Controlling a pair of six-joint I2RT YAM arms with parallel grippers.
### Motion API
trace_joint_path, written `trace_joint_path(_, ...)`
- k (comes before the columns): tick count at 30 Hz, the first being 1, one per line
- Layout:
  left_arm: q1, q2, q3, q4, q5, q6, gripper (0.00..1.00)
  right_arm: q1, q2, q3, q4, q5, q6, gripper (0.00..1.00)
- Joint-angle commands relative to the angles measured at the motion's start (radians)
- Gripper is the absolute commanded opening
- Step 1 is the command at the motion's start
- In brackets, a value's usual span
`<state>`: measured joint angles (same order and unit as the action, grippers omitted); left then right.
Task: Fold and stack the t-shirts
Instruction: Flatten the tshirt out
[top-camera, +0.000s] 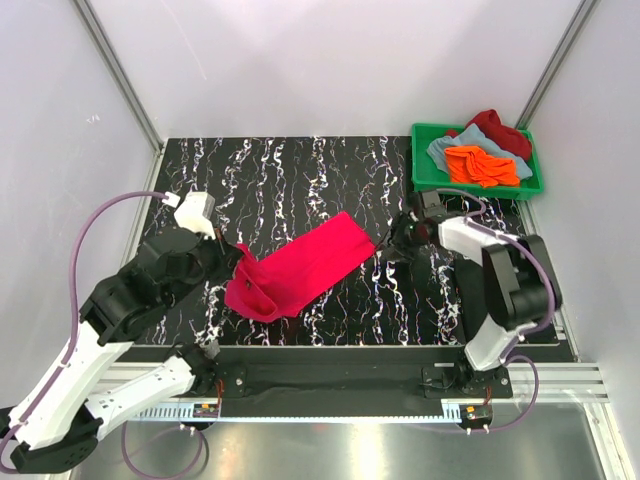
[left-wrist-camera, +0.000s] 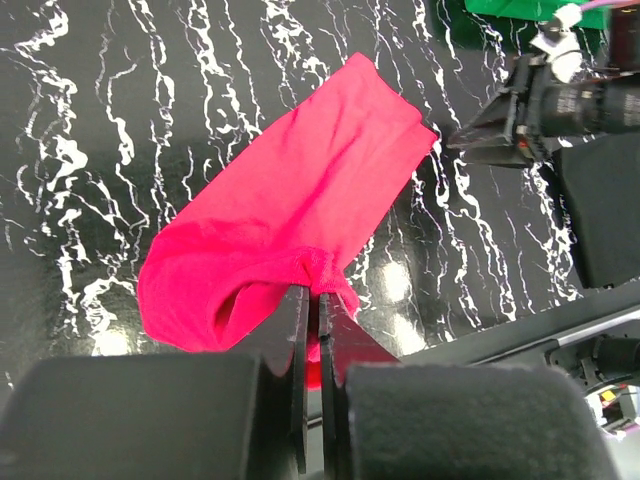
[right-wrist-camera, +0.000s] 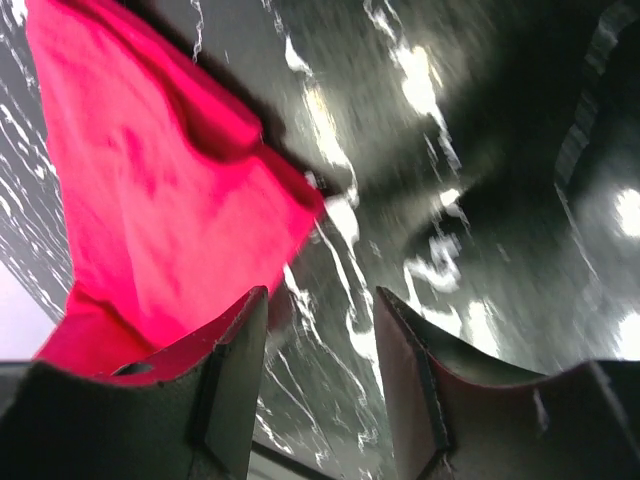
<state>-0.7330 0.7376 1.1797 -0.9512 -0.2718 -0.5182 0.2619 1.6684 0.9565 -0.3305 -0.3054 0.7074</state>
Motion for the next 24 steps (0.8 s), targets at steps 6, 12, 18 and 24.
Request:
trace_joint_path(6,0.001,0.011,0.066,0.037,-0.067,0.073,0.0,0.036,0.169,0.148,0.107,-0.035,0.073,0.5)
trace_joint_path(12,0.003,-0.024,0.067,0.026,-0.109,0.067,0.0,0.045,0.232,0.171,0.11,0.006,0.116,0.39)
trace_joint_path(18,0.004,-0.073,0.064,0.009,-0.125,0.04,0.0,0.046,0.234,0.154,0.12,0.032,0.106,0.2)
trace_joint_path(24,0.003,-0.104,0.09,-0.006,-0.159,0.047,0.0,0.046,0.035,0.081,0.096,0.075,0.031,0.0)
